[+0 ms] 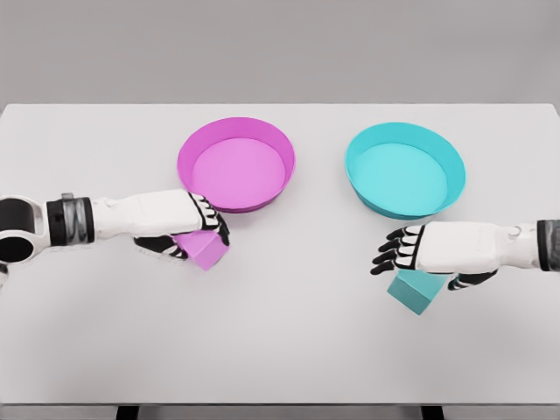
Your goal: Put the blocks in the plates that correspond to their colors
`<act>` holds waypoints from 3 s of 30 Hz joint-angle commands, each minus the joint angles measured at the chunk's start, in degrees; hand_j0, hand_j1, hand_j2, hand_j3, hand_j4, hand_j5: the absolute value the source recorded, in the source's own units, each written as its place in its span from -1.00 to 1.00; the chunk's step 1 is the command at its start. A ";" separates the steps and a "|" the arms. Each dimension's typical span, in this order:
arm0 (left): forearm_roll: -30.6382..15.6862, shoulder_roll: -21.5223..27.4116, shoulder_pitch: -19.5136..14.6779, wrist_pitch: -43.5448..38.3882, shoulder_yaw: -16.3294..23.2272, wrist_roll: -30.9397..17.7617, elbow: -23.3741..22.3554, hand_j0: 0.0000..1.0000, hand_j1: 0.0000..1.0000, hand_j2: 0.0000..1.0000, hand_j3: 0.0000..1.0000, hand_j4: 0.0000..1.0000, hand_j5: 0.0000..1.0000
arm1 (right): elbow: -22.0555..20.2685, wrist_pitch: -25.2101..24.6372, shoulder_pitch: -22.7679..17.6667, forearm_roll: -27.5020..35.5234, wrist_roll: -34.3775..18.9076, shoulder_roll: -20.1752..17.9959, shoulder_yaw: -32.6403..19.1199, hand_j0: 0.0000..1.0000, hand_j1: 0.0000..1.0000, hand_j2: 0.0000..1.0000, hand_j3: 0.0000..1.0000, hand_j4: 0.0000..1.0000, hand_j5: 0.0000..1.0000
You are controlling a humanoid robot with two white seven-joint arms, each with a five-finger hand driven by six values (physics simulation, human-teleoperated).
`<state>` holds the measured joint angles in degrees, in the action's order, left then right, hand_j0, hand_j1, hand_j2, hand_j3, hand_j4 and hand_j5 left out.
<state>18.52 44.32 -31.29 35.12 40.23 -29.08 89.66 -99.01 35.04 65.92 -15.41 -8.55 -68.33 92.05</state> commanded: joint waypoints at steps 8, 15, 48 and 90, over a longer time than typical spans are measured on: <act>-1.47 0.77 -2.46 -0.12 0.64 0.16 2.54 0.21 0.21 0.21 0.21 0.21 0.21 | -0.31 -0.04 -0.79 0.20 -1.38 0.47 -0.03 1.00 1.00 1.00 1.00 1.00 1.00; -1.47 0.59 -6.15 -0.12 0.11 0.25 2.45 0.21 0.21 0.21 0.21 0.21 0.21 | -0.31 -0.04 -1.32 0.20 -3.76 0.47 -0.03 1.00 1.00 1.00 1.00 1.00 1.00; -6.30 3.23 -8.70 -0.12 -8.94 0.25 -12.49 1.00 1.00 1.00 1.00 1.00 1.00 | 0.30 -0.04 -1.23 0.46 -4.64 0.39 -4.34 0.26 0.26 0.26 0.26 0.26 0.26; -8.32 5.95 -2.64 -0.12 -9.47 -0.10 -27.70 1.00 1.00 1.00 1.00 1.00 1.00 | 11.82 -0.04 1.67 6.26 -4.55 9.61 -11.54 0.20 0.20 0.20 0.20 0.20 0.20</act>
<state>10.52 50.21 -33.93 35.13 30.78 -29.20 61.95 -88.72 35.07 67.85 -9.60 -13.13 -59.72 80.67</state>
